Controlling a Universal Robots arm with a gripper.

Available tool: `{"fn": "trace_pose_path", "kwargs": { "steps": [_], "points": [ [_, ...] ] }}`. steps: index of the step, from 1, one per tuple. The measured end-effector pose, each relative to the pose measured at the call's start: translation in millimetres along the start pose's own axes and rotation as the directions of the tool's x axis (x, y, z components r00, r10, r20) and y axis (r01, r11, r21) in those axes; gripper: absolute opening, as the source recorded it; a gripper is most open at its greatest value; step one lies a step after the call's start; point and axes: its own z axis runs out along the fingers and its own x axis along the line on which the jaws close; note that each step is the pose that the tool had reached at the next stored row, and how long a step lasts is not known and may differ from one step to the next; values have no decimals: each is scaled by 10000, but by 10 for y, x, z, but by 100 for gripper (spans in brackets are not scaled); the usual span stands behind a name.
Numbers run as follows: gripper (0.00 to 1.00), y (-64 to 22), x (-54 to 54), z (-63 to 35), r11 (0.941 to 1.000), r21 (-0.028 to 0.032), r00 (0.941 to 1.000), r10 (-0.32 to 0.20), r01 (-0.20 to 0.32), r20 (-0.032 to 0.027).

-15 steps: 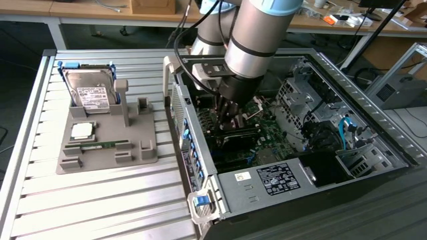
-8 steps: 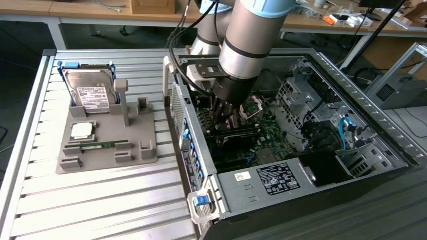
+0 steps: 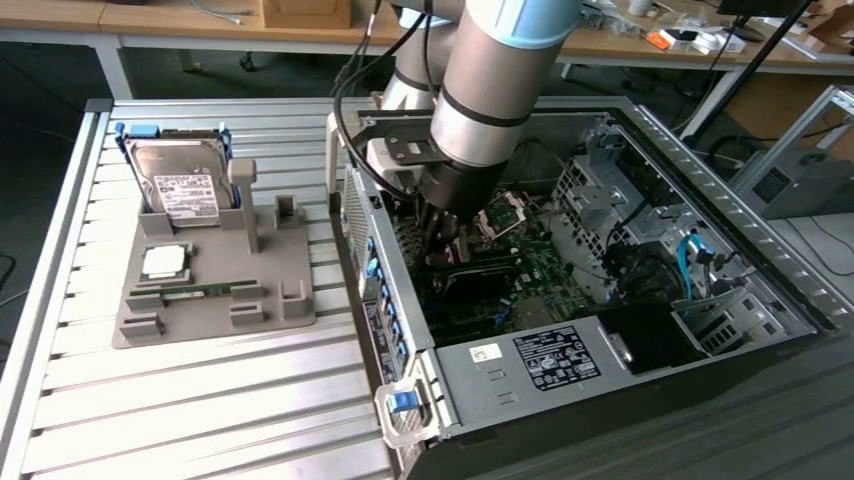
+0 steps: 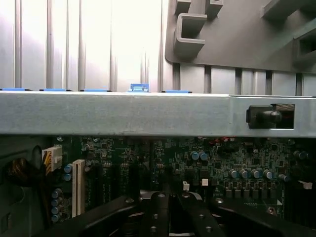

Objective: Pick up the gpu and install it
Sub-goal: 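Press down on the gpu until it lock into place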

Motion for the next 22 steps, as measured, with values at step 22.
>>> {"fn": "trace_pose_path", "kwargs": {
  "steps": [22],
  "points": [
    [11, 8, 58, 1, 10000, -1, 10000, 2, -2, -29]
  ]
}}
